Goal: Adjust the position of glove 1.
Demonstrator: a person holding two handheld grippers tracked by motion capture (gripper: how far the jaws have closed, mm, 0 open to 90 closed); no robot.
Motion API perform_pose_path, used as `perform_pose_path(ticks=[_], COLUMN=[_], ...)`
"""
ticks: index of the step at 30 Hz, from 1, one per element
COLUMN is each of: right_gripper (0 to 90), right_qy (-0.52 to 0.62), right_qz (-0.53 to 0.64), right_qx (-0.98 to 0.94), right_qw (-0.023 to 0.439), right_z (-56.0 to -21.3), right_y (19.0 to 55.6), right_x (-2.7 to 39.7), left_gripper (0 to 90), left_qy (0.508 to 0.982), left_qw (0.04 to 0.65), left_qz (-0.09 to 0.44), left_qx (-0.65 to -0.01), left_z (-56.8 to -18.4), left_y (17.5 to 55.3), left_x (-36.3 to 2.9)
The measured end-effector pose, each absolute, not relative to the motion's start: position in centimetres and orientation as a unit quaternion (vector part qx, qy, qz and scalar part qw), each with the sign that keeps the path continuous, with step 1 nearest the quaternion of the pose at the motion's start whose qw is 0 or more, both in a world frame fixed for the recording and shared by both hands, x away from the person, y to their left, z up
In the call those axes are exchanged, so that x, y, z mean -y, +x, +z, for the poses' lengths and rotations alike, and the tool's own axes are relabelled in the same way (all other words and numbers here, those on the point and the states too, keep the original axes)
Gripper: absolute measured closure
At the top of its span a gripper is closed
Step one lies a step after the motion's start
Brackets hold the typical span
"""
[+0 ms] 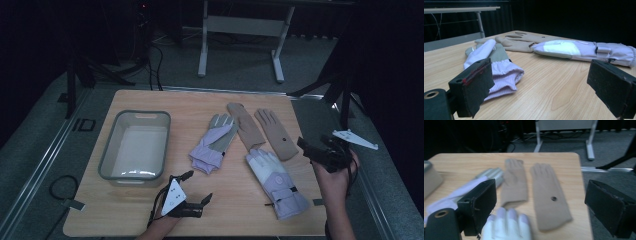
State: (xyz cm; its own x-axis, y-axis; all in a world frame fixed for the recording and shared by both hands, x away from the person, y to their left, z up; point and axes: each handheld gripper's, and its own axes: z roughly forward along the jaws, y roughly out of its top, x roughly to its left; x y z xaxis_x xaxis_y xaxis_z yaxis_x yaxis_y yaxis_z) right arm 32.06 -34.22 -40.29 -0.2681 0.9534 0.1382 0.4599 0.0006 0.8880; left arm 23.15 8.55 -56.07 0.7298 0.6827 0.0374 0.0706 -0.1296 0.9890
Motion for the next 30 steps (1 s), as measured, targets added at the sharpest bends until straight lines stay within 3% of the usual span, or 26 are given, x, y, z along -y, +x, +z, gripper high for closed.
perform_pose_path(ticks=[9, 14, 30], right_gripper=[12.5, 12.5, 14.0], right_qy=[0.506, 0.5, 0.485], right_qz=[0.47, 0.47, 0.446], right_qx=[-0.681, -0.697, -0.735], right_qw=[0.244, 0.21, 0.161], right_z=[-39.0, -40.0, -43.5], right_y=[34.1, 36.0, 41.1], right_x=[28.7, 25.3, 15.5], left_gripper=[6.7, 6.7, 6.7], left_qy=[0.708, 0.707, 0.707], left_qw=[0.606, 0.604, 0.606], left_qz=[0.25, 0.251, 0.252], left_qx=[-0.263, -0.267, -0.265], left_z=[-56.1, -56.1, -56.1], left_y=[23.2, 23.1, 23.1], left_x=[-8.6, -8.5, -8.6])
